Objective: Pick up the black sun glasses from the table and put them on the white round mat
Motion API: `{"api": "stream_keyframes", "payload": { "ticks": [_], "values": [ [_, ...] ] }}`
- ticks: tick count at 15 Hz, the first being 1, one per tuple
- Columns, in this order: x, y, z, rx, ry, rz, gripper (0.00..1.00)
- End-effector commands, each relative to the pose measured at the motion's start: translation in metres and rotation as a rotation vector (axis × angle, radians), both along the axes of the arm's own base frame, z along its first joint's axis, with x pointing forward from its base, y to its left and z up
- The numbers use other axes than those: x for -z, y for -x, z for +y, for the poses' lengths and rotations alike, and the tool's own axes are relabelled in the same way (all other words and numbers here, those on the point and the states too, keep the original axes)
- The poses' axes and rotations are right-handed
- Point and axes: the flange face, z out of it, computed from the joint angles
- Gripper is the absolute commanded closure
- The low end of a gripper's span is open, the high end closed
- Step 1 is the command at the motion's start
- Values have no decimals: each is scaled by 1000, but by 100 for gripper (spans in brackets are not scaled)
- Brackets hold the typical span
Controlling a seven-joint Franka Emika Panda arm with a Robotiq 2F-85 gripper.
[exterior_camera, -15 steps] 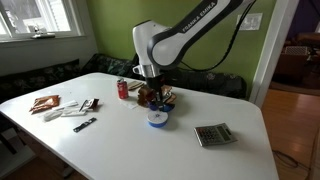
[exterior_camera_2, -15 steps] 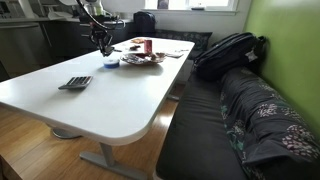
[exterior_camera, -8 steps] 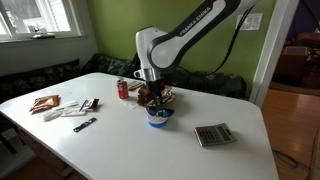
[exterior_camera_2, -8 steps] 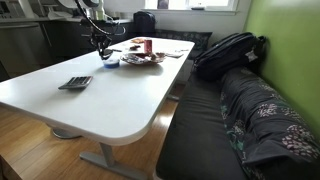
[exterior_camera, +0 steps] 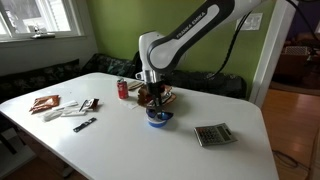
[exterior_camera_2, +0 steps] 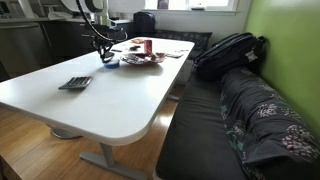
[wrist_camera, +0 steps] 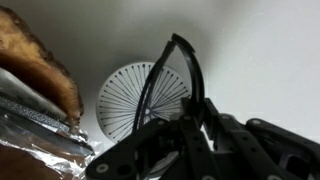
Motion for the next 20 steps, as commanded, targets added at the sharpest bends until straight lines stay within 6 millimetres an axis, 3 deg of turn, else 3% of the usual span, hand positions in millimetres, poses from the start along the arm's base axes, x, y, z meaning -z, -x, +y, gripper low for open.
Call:
{"api": "stream_keyframes", "payload": {
  "ticks": [1,2,4,6,11,13,17,20],
  "values": [
    [10,-8,-8,36,-26,30,96],
    [11,-9,-9,40,-29,32,60],
    [11,-10,-8,37,-34,32,54],
    [5,-6,-1,3,-24,21,39],
    [-50,42,43,-226,69,-90,2],
    [-68,63,56,-330,94,-113,0],
    [-83,87,78,-523,136,-125,0],
    [-85,81,86,-502,118,-122,0]
  ]
}}
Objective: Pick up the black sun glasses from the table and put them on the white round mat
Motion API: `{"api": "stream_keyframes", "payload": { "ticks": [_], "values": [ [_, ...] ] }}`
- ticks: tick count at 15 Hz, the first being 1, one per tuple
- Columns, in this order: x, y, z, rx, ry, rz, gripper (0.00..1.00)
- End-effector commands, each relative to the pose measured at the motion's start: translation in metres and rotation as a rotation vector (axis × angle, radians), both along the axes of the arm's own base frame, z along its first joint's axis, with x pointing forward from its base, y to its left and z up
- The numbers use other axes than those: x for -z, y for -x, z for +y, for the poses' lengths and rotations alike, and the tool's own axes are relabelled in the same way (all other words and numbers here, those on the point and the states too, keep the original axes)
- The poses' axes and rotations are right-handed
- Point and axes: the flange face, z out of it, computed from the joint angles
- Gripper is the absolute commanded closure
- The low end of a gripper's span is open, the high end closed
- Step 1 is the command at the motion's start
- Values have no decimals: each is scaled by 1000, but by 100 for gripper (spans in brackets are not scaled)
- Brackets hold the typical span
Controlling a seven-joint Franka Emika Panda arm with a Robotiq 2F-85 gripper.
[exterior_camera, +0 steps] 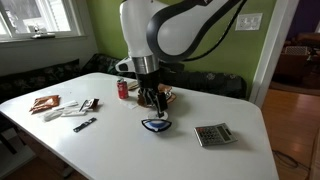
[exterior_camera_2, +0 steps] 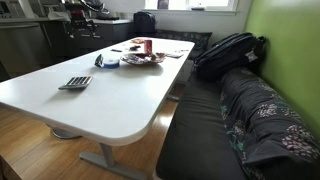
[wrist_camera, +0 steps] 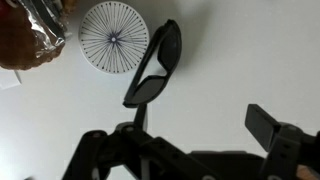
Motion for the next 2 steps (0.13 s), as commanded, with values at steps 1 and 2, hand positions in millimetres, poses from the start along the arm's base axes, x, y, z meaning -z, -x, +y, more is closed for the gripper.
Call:
{"api": "stream_keyframes", "payload": {
  "ticks": [1,2],
  "values": [
    [0,2,2,-13,3,2,0],
    [0,3,3,-19,5,4,0]
  ]
}}
